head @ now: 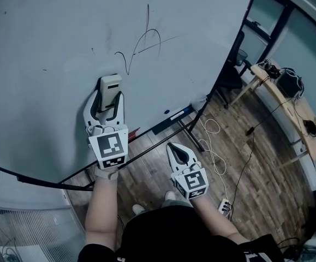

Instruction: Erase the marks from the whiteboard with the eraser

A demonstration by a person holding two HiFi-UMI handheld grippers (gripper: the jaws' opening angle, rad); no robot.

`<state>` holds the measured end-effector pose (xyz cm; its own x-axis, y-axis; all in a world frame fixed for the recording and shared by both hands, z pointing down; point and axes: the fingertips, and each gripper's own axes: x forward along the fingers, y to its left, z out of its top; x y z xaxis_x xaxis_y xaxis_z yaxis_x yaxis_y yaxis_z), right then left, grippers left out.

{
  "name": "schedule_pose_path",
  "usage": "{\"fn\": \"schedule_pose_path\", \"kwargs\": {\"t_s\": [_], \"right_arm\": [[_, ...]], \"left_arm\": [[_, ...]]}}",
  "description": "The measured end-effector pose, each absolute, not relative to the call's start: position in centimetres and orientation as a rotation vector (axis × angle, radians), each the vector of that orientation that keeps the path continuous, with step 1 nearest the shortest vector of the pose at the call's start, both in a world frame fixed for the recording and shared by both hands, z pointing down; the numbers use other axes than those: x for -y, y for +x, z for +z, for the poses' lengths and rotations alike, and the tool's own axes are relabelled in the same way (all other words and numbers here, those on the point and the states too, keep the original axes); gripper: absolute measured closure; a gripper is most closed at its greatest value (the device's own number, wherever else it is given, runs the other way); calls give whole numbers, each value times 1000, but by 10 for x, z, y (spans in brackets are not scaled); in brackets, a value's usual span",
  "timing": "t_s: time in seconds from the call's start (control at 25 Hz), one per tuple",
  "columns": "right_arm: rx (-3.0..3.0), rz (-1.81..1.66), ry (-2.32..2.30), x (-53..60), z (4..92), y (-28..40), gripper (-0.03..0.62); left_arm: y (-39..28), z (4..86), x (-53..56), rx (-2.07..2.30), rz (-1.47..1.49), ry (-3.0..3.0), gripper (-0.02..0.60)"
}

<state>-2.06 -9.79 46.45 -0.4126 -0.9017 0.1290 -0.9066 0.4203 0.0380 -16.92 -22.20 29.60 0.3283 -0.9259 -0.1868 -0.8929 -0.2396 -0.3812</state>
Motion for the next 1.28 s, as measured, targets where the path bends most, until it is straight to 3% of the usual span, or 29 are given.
{"fn": "schedule_pose_path", "kwargs": {"t_s": [0.8, 1.28], "right_arm": [[2577, 36, 1611, 114, 453, 23, 566], [2626, 19, 1490, 136, 458, 50, 566]], "left_arm": [[-165, 170, 229, -1705, 188, -2043, 333], [-143, 187, 238, -1715, 186, -1975, 333]]}}
